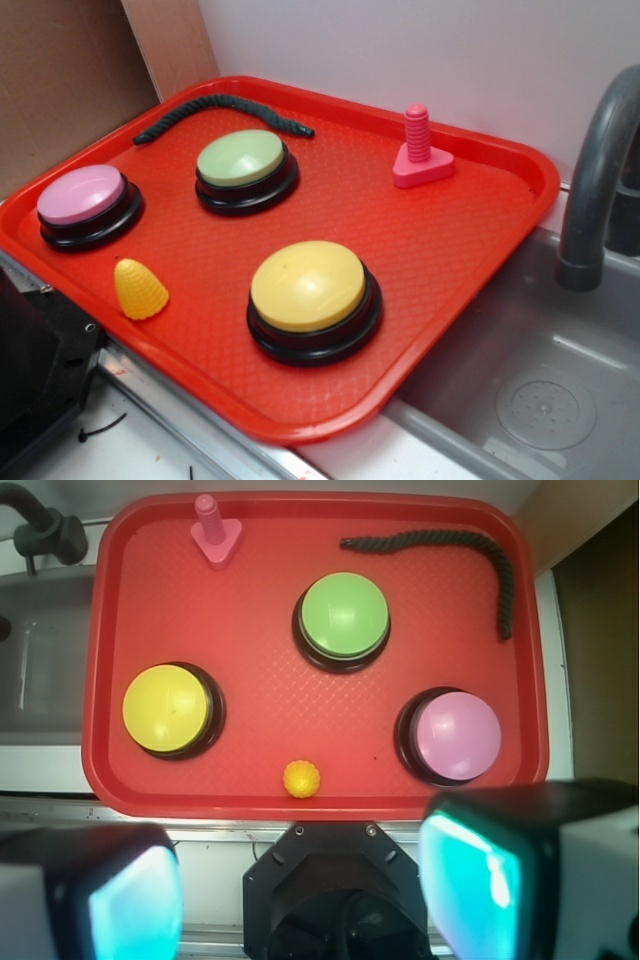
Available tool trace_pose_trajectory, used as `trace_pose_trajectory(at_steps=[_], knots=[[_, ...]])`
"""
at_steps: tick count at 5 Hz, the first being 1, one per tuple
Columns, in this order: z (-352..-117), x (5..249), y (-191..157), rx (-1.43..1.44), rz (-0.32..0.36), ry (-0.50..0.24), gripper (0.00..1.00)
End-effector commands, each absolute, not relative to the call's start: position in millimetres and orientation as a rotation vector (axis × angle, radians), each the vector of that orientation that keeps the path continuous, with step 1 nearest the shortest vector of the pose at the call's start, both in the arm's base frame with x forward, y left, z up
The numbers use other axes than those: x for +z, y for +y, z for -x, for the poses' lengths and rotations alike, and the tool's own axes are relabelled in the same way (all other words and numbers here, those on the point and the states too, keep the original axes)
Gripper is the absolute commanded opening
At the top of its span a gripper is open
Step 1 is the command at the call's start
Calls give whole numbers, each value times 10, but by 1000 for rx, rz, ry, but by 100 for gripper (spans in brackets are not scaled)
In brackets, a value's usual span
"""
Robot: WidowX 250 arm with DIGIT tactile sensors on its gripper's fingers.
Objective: Push the yellow button.
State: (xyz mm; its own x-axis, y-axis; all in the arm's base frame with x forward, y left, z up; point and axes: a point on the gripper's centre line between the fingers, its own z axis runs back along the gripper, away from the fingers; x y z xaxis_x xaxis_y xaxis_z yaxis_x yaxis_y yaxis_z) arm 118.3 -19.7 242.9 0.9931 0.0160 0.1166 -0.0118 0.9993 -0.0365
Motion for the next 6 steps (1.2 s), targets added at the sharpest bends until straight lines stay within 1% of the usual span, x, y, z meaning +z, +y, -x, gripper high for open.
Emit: trace_pose_trajectory(at_steps=[1,2,3,4,5,6], knots=[[-1183,2429,-197,14,36,-117,100],[-1683,2149,-697,-244,-57,-63,100],[-1940,1868,-1187,-496,-111,-59,100],[-1766,1652,-1492,-743,-87,-121,100],[-1545,1348,-1554,-991,-37,-119,100],[-1381,891,-1470,-908,107,-82,100]])
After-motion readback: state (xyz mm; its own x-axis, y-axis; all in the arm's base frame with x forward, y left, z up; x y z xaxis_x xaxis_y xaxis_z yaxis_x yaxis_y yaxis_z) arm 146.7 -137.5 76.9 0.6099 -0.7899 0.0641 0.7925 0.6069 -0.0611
